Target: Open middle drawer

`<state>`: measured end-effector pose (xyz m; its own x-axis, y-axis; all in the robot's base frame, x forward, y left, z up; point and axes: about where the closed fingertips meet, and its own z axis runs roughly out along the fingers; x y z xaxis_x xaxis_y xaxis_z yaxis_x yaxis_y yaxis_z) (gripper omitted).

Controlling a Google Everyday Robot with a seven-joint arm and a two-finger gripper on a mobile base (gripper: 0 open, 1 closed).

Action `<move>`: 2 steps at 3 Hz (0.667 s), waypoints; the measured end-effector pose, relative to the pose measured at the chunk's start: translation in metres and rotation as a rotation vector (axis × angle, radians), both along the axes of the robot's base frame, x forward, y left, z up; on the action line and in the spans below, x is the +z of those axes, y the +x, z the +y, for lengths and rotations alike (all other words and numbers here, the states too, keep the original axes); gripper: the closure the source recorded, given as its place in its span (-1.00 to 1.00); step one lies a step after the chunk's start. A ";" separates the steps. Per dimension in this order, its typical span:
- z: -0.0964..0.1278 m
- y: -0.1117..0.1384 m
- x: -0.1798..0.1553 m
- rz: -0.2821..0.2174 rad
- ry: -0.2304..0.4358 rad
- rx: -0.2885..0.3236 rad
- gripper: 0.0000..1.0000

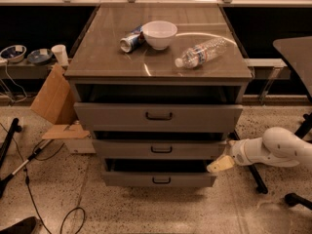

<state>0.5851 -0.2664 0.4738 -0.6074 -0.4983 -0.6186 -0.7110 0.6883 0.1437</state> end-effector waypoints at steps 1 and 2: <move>-0.003 0.014 -0.005 0.007 -0.002 -0.024 -1.00; 0.003 0.029 -0.011 0.028 -0.013 -0.038 -1.00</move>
Offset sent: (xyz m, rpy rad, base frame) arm 0.0476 0.0081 -0.0140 -0.0280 0.0498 -0.0613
